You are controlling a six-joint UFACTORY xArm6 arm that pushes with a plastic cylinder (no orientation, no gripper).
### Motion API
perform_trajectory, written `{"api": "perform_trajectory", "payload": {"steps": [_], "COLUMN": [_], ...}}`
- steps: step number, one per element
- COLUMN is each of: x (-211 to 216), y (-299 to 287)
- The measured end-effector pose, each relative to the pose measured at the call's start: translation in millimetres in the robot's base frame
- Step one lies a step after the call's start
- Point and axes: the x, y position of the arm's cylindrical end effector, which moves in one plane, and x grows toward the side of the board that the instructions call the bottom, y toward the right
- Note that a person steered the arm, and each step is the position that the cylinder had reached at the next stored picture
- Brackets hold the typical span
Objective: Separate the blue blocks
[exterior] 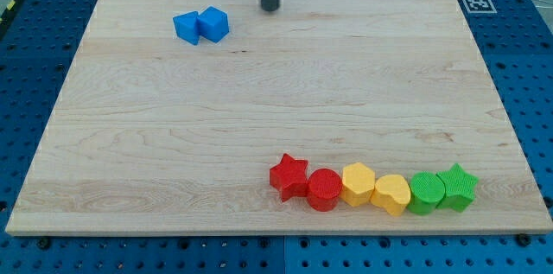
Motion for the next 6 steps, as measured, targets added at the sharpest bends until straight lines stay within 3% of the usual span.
{"api": "perform_trajectory", "payload": {"steps": [2,3,5,6], "x": [83,76,-26,-20], "y": [-18,-16,-55,-83]}}
